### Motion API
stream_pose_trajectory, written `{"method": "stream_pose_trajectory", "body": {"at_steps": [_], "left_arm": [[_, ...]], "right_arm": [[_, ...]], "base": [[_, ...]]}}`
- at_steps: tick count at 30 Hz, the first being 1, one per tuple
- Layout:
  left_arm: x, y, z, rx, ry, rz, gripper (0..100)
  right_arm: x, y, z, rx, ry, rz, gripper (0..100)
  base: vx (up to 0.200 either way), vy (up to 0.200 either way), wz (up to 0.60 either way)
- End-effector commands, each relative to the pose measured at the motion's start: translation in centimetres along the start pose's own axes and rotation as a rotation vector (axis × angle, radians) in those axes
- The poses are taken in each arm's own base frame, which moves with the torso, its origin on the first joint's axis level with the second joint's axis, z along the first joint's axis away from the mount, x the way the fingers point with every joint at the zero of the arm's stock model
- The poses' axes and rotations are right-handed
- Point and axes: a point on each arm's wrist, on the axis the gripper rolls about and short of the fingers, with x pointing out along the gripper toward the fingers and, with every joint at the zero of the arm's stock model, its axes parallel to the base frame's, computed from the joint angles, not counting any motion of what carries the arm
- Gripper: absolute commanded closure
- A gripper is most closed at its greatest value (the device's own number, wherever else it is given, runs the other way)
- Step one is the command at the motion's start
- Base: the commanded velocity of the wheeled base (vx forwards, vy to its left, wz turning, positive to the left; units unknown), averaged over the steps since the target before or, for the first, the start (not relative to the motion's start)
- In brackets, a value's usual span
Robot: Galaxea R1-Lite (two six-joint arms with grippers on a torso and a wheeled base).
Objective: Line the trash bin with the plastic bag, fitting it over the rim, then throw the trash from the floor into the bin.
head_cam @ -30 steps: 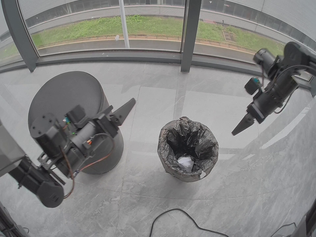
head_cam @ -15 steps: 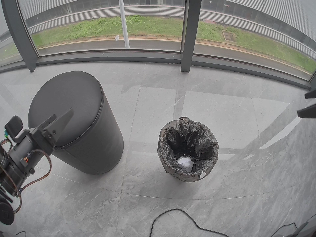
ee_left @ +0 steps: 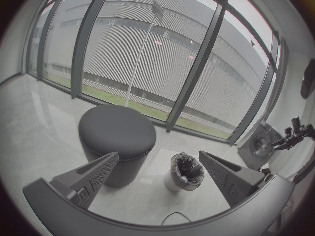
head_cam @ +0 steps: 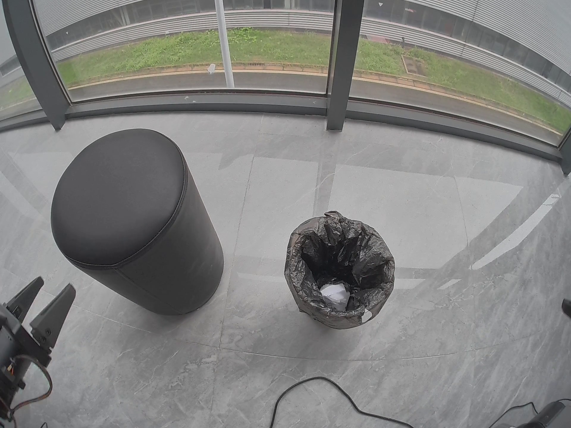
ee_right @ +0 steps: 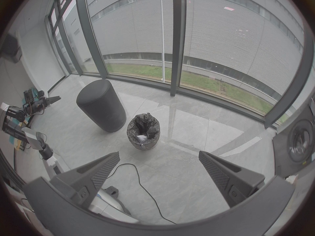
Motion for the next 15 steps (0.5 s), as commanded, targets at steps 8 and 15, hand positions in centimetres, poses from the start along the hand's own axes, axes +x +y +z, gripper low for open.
{"method": "stream_pose_trajectory", "body": {"at_steps": [8, 15], "left_arm": [[-9.01, 1.36, -8.85, 0.306, -0.028, 0.309, 0], [-9.02, 1.55, -8.51, 0.264, -0.101, 0.42, 0]], "right_arm": [[2.85, 2.34, -17.39, 0.305, -0.35, -0.338, 0], [3.59, 2.2, -17.72, 0.256, -0.387, -0.362, 0]], "base": [[0.0, 0.0, 0.0], [0.0, 0.0, 0.0]]}}
